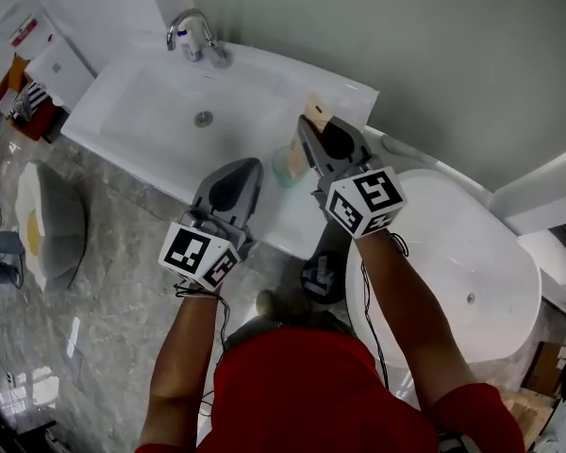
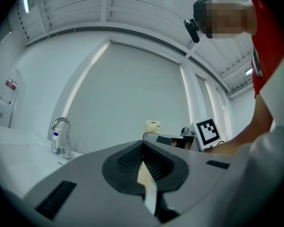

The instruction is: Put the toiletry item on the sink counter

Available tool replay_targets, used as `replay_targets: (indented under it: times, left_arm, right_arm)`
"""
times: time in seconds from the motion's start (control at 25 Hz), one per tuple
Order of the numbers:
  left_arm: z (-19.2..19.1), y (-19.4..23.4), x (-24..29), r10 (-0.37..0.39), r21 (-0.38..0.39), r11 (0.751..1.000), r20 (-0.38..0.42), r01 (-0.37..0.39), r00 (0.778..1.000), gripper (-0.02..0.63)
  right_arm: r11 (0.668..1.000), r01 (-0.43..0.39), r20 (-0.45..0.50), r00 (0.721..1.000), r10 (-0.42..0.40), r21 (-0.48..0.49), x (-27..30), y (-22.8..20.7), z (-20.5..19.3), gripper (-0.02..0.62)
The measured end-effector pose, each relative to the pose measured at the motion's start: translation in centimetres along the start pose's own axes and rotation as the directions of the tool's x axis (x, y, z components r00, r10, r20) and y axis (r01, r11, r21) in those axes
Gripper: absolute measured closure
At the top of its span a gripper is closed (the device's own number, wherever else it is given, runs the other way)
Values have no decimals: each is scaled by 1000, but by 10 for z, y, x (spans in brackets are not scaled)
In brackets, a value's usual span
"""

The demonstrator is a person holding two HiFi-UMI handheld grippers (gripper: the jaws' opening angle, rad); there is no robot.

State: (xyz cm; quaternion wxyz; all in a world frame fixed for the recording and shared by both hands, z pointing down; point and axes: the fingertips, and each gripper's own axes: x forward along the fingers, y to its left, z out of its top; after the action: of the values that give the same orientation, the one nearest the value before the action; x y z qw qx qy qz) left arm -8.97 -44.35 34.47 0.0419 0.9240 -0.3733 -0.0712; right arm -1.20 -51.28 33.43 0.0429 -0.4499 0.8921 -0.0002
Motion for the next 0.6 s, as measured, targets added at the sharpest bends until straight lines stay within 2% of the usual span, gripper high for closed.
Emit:
replay_targets:
  times: [0.44,0.6]
  left_arm:
    - [-23,18,35,-50,-26,998,-40,48,998,589]
    - [-25,22,36,-57,-40,998,-42,55,997,589]
  right_arm:
    - [999,41,-66,997,-41,-8,15,-12,-44,535]
    - [999,8,-90,996,-5,36,17,-10,-57,535]
